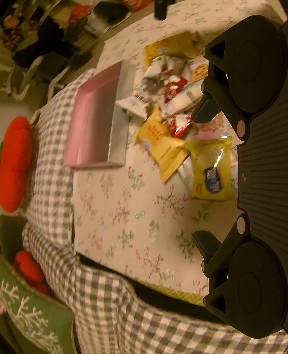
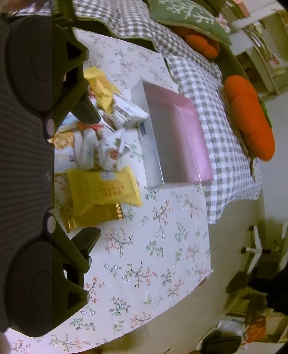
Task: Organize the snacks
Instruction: 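Reach the right gripper to the yellow sandwich-cookie pack and grasp it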
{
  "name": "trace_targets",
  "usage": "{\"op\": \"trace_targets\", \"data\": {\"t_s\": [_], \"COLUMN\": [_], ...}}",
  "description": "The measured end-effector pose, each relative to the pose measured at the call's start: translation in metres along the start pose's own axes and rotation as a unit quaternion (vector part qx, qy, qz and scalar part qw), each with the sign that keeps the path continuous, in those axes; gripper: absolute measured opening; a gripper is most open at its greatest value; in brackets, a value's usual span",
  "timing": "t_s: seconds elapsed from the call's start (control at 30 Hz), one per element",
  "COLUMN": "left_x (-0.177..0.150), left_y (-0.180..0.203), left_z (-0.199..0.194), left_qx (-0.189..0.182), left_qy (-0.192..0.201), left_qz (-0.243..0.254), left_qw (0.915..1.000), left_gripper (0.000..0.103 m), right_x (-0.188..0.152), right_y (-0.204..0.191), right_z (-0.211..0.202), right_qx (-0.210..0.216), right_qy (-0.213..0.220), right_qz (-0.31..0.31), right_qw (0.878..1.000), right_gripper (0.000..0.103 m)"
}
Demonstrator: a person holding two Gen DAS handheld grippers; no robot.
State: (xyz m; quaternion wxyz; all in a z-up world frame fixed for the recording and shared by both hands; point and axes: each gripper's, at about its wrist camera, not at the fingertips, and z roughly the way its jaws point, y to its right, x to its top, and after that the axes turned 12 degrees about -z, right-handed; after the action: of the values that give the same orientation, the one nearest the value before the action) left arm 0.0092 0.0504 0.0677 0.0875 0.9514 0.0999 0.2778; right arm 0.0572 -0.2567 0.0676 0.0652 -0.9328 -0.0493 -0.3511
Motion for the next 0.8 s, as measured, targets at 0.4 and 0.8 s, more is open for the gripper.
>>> {"op": "trace_targets", "data": {"t_s": [0.4,0.8], "left_x": [0.018,0.049], "left_y": [0.019,0.055], "left_z": [0.017,0.094], "left_qx": [0.000,-0.021], "left_qy": [0.005,-0.054], "left_qz": [0.055,0.158], "left_qw": [0.9985,0.9857], "left_gripper": [0.103,0.103], "right_x": [0.014,0.020], "right_y": [-0.007,-0.005], "right_z": [0.039,0.069], "right_qx": [0.012,0.011], "right_qy": [-0.066,-0.088], "right_qz": [-0.008,-0.032], "right_qw": [0.998,0.996], "right_gripper": [0.081,0.070]}}
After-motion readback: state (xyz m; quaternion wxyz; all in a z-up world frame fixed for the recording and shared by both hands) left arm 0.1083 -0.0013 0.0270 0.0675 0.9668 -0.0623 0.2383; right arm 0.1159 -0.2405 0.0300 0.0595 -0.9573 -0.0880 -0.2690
